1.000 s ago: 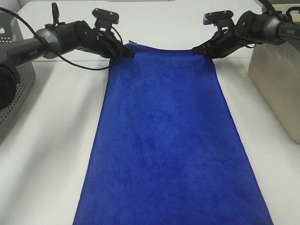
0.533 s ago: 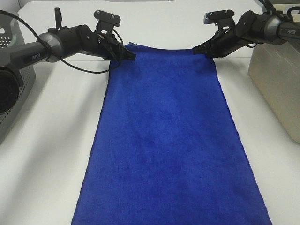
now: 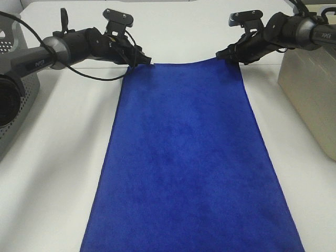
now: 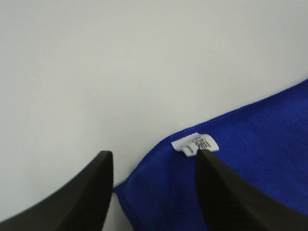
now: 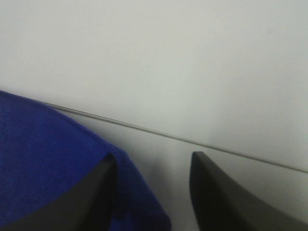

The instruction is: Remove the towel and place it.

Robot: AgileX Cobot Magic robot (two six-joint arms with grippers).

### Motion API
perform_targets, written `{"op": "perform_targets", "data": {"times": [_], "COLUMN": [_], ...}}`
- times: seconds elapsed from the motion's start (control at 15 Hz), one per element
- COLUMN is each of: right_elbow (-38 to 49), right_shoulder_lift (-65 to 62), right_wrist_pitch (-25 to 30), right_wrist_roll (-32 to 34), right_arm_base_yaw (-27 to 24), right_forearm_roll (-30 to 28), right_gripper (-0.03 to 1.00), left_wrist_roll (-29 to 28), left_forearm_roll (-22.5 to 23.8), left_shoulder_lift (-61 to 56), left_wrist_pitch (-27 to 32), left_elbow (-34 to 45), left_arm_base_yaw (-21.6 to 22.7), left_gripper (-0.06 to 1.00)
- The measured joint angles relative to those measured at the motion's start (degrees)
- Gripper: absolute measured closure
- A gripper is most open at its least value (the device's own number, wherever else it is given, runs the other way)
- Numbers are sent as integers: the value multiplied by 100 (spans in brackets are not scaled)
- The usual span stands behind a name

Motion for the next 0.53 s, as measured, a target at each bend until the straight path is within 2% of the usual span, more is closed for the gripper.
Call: {"op": "perform_targets", "data": {"times": [0.13,0.2,0.33,0.53], "right_elbow": [0,0,0,0], "right_shoulder_lift": [0,0,-132,-384], "right_wrist_pitch": [-29,-6,183,355], "right_wrist_roll": [0,0,0,0], "right_arm_base_yaw": [0,0,0,0], "right_forearm_roll": [-6,-6,-23,-286], "right_gripper": [30,25,22,21], "left_wrist_roll": [0,0,0,-23], "left_forearm_roll": [0,0,0,0], "left_shoulder_lift": [0,0,0,-155], "left_wrist_pitch": [-46,-46,-11,470], "left_elbow": [0,0,0,0], "left_arm_base_yaw": [0,0,0,0], "left_gripper": [30,27,25,25]}}
